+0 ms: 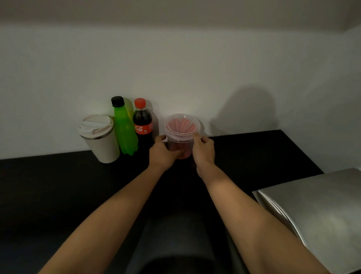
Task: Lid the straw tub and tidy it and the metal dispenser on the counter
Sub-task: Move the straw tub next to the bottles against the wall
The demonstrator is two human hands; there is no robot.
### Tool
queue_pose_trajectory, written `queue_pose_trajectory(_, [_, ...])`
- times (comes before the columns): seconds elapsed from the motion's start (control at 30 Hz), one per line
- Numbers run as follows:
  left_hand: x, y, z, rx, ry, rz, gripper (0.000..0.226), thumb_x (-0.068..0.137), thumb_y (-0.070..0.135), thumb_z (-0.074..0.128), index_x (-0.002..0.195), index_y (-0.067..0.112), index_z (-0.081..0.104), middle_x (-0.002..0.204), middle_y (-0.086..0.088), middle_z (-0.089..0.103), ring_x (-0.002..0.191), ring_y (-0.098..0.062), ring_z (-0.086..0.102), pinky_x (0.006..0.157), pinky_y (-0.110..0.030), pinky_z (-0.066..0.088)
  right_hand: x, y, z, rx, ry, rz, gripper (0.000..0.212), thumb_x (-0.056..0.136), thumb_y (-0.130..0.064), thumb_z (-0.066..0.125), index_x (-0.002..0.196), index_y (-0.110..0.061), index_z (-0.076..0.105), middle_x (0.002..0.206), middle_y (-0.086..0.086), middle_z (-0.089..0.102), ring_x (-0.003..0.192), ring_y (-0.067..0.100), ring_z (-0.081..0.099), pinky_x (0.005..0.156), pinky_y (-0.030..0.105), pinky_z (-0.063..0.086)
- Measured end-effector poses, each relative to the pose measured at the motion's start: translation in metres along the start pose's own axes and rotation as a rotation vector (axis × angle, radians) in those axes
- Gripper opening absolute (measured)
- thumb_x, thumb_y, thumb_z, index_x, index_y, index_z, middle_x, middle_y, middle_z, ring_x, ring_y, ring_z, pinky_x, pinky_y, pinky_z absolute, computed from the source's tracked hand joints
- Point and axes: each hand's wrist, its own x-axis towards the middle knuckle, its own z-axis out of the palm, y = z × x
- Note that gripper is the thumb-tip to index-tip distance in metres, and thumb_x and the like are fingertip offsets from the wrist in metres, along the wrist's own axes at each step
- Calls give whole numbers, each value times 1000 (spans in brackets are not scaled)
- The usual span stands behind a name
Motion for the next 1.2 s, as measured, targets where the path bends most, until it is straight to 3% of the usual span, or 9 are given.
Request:
queue_pose_trajectory(0.1, [-15,0,-4,-22,-8,1,77,72,21,80,136,7,40,129,-13,58,113,-25,57,84,-22,41,-12,-2,-6,10,-7,0,51,88,-32,56,131,-7,42,130,12,53,106,19,51,75,23,38])
queue_pose_trajectory(0.37, [-68,9,-19,-34,-39,87,60,77,23,76,128,9,47,125,-10,59,108,-21,58,87,-28,47,-51,-20,-29,-50,-30,-90,55,89,-28,57,135,-7,38,137,13,45,121,25,48,88,29,40])
queue_pose_trajectory(0.47, [-88,20,-23,-28,-59,103,57,79,25,74,128,12,49,126,-7,58,109,-20,58,90,-31,49,-68,-31,-38,-75,-35,-118,54,89,-28,57,136,-9,37,138,12,46,117,24,50,78,27,38])
queue_pose_trajectory(0.6, [-112,38,-26,-43,-81,140,50,80,29,73,122,16,50,120,-5,61,101,-17,60,90,-34,52,-88,-42,-54,-130,-51,-226,49,89,-29,58,132,-13,42,130,10,52,89,10,47,60,16,34])
queue_pose_trajectory(0.67, [-125,46,-26,-37,-105,173,53,81,30,72,125,14,49,122,-6,60,107,-21,60,92,-40,52,-97,-46,-64,-154,-63,-285,47,88,-30,59,130,-14,43,129,9,52,86,8,44,56,13,30])
queue_pose_trajectory(0.77, [-142,56,-24,-21,-121,228,51,82,30,70,126,15,49,120,-4,60,107,-19,59,91,-39,52,-111,-54,-81,-174,-68,-350,46,88,-31,59,129,-16,44,132,10,48,95,12,46,61,14,33])
queue_pose_trajectory(0.83, [-153,62,-22,-37,-128,257,47,82,30,69,123,17,50,116,-2,61,104,-16,59,89,-36,53,-119,-59,-95,-193,-53,-399,44,87,-30,59,128,-16,46,132,10,48,103,15,49,74,18,38])
queue_pose_trajectory(1.0, [-184,73,-9,-96,-148,278,39,84,32,67,119,23,52,107,4,59,92,-4,57,68,-17,46,-133,-63,-137,-305,3,-528,40,88,-25,59,125,-14,48,131,7,49,119,17,49,89,23,37])
queue_pose_trajectory(1.2, [-220,88,16,-153,-178,249,43,86,34,65,124,20,51,110,2,62,99,-9,60,83,-29,52,-134,-63,-197,-359,36,-538,38,89,-25,57,124,-14,50,130,6,50,120,17,48,91,22,34])
